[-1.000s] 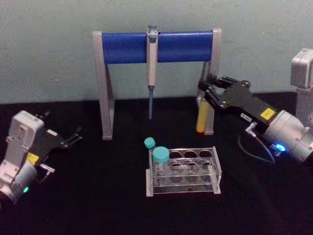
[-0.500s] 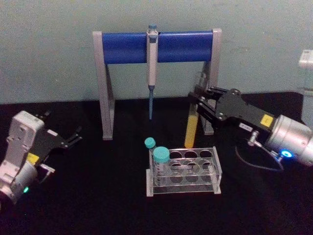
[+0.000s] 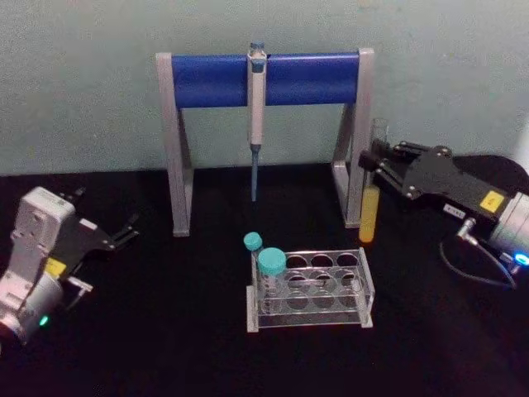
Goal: Pick up the test tube from the test tube rack, shake it, then place it back into the test tube rack.
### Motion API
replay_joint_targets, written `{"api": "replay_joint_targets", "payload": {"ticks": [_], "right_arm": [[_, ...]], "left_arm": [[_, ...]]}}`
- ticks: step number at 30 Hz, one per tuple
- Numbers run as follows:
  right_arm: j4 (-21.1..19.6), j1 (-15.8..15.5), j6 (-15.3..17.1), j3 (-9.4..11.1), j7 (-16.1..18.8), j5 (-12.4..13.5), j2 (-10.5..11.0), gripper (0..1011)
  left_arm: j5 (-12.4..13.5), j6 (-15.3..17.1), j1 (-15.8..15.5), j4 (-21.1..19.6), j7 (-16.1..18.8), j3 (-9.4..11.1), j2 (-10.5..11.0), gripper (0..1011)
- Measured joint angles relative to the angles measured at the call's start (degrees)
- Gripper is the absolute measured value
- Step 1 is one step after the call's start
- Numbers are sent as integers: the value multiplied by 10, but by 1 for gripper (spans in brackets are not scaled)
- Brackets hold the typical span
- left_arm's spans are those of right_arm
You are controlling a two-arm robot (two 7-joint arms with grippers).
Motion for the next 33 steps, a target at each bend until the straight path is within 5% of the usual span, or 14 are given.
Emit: {"api": "replay_joint_targets", "payload": {"ticks": [10, 20, 24, 33], "right_arm": [[16, 11, -26, 4, -73, -64, -54, 234], [53, 32, -38, -9, -15, -37, -95, 234], [58, 38, -33, -18, 23, -13, -94, 234], [32, 30, -4, -25, 68, 26, -46, 234]], "left_arm": [[0, 0, 0, 0, 0, 0, 0, 1001], [0, 0, 0, 0, 0, 0, 0, 1001], [0, 0, 0, 0, 0, 0, 0, 1001], [0, 0, 0, 0, 0, 0, 0, 1001]]}}
